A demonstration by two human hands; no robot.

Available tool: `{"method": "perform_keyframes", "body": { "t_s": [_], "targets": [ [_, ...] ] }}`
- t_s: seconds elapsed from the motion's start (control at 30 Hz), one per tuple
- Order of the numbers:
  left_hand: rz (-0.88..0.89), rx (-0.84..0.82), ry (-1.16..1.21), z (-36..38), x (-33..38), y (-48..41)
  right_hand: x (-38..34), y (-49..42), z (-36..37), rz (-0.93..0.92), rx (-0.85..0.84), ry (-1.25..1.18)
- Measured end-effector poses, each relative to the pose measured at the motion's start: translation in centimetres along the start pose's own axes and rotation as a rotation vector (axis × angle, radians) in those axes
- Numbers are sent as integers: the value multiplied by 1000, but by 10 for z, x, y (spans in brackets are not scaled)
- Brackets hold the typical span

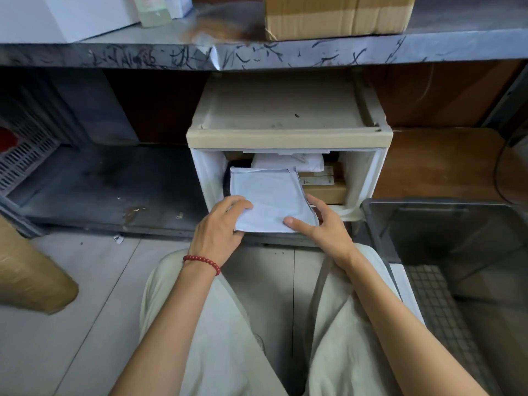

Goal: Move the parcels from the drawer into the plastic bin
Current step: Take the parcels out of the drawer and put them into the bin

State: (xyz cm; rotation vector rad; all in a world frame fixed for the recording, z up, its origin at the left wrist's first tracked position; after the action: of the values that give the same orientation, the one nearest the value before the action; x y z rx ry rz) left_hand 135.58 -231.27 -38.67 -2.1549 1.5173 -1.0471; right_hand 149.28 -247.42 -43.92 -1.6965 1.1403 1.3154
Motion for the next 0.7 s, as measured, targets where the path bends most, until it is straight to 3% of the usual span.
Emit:
{"method": "perform_keyframes", "body": {
  "t_s": [0.27,0.43,0.6,0.7],
  "targets": [
    [-72,105,-12,-21,-6,2,-10,6,5,-39,16,-96],
    [-17,227,-148,-26,1,-3,-9,3,9,-77,41,-96],
    [-234,210,-73,-17,-12,-5,-2,-6,6,-148,148,110],
    [-255,186,-7,-10,-14,-4,0,-7,9,-105,112,72]
  ]
}}
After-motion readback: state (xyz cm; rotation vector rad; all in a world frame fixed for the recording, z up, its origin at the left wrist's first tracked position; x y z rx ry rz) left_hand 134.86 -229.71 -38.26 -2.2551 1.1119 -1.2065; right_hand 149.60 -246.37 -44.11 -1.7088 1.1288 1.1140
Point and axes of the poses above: each hand's wrist, its own y-axis away from the middle knuckle, its own z-axis out of the palm, x = y × z, the point moved 7 cm from there along -y, towards the middle knuckle, and after that the axes turned 15 degrees about x, right-handed, at the moved point
